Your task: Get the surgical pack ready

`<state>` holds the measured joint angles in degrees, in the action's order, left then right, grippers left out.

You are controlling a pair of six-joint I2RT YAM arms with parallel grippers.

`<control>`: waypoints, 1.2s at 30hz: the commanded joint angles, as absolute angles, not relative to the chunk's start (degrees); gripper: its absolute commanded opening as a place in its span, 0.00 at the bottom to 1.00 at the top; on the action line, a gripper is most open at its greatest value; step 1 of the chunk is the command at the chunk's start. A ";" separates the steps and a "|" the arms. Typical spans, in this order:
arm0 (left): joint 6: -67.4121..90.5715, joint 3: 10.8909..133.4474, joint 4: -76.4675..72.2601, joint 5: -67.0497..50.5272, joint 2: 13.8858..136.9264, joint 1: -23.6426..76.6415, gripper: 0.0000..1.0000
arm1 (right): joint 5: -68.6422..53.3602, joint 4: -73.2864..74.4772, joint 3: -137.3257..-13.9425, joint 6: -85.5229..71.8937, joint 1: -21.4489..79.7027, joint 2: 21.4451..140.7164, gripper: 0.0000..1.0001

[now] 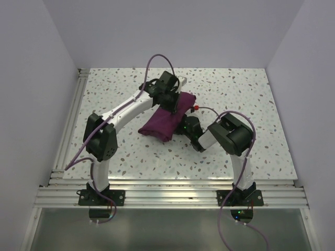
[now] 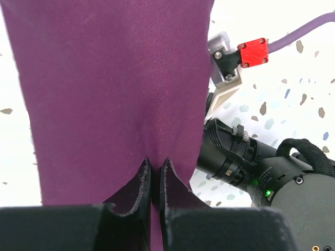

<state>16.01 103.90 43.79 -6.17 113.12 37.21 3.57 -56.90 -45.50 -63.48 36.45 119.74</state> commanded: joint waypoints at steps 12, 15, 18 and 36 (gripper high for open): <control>19.25 99.23 30.33 -4.75 112.50 43.06 0.00 | 10.54 -59.35 -25.41 -68.91 37.44 110.58 0.01; 19.77 96.34 27.44 -3.52 112.59 44.38 0.00 | 11.16 -47.93 -23.74 -68.29 36.83 104.78 0.00; 20.65 92.47 23.66 -1.76 111.98 45.70 0.00 | 12.21 -39.75 -20.76 -67.76 35.17 98.54 0.00; 19.60 75.41 10.37 12.30 103.28 53.08 0.35 | 20.57 6.15 -28.12 -53.18 24.26 65.22 0.37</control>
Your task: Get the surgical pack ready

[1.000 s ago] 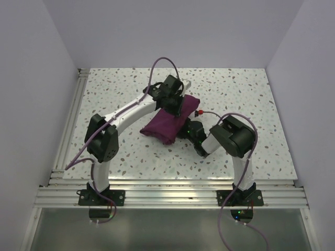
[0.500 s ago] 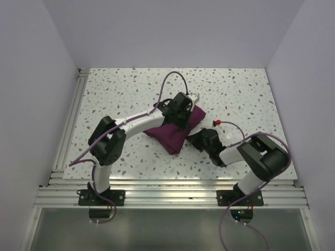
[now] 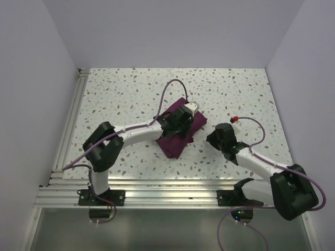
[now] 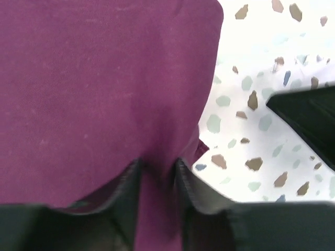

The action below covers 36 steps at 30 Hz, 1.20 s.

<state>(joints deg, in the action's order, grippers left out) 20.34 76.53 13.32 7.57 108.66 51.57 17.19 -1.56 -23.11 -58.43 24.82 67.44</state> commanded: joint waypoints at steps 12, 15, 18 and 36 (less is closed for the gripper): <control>13.45 69.71 11.70 21.79 96.08 58.36 0.76 | 16.44 10.73 -39.90 -51.06 23.73 68.81 0.91; 12.13 63.65 8.18 23.38 94.31 58.97 0.80 | 14.24 9.23 -42.09 -50.98 23.73 71.53 0.92; 11.43 61.01 5.72 24.86 94.04 59.32 0.88 | 11.35 7.92 -44.29 -51.59 23.73 75.22 0.93; 8.53 63.19 3.60 33.30 102.21 65.57 0.93 | 9.58 -7.28 -46.06 -50.98 23.64 87.80 0.89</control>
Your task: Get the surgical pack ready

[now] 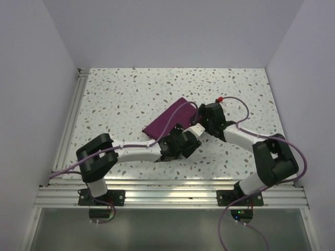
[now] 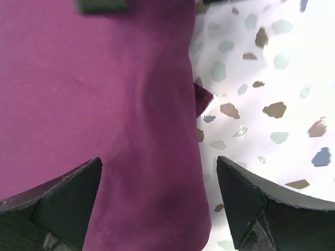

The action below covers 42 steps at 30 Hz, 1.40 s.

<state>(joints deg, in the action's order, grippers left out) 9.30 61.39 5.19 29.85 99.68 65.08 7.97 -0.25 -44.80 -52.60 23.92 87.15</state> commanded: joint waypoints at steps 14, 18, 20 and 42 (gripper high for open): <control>11.25 62.06 9.23 38.58 105.83 66.44 0.93 | 6.86 -12.92 -50.10 -45.70 19.08 96.59 0.74; 12.57 59.16 9.23 38.85 103.80 66.53 0.92 | 5.98 -13.53 -51.33 -44.74 18.28 98.00 0.58; 13.01 58.36 8.96 38.93 102.84 66.53 0.92 | 5.98 -13.10 -52.38 -44.39 18.11 98.61 0.52; 17.49 49.57 6.06 33.85 87.11 66.80 0.96 | 5.01 -6.60 -58.45 -40.61 15.65 98.79 0.72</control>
